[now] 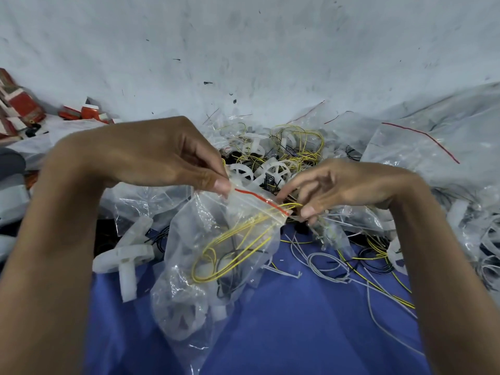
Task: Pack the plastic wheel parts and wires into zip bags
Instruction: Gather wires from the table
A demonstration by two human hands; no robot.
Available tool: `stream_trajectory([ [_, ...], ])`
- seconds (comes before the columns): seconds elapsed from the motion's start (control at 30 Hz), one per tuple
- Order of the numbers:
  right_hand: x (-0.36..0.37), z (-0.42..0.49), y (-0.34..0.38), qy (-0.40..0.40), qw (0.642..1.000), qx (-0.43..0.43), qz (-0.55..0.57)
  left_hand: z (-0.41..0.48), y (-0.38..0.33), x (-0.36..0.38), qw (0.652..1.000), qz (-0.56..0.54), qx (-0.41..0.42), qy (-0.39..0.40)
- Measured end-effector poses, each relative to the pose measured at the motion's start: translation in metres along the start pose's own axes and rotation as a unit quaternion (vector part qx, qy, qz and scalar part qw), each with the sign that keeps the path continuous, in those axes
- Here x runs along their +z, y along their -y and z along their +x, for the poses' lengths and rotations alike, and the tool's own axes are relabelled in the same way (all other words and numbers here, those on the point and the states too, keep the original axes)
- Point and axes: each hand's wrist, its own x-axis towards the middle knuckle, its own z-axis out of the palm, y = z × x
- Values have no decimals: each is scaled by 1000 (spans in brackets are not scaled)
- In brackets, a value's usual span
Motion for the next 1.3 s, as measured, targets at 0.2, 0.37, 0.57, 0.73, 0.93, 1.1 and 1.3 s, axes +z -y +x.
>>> stream_trajectory([
  [0.2, -6, -10, 9, -177, 980, -36, -83, 0, -2, -1, 1000, 4, 3, -1],
  [0.37, 7, 1, 34, -267, 949, -98, -136, 7, -7, 5, 1000, 15, 1, 5],
  [0.57, 31, 6, 57, -148, 973, -159, -81, 11, -10, 7, 1000, 3, -5, 4],
  [0.73, 48, 22, 53, 26, 989, -88, -119, 10, -9, 6, 1000, 9, 5, 16],
  [0.93, 55, 31, 44, 93, 974, 6, -208, 13, -13, 9, 999, 11, 25, 34],
  [1.1, 63, 31, 55, 28, 968, -33, -248, 16, -7, 13, 999, 36, 23, 17],
  [1.3, 36, 11, 56, -161, 973, -84, -141, 7, 14, 4, 997, 75, -12, -20],
])
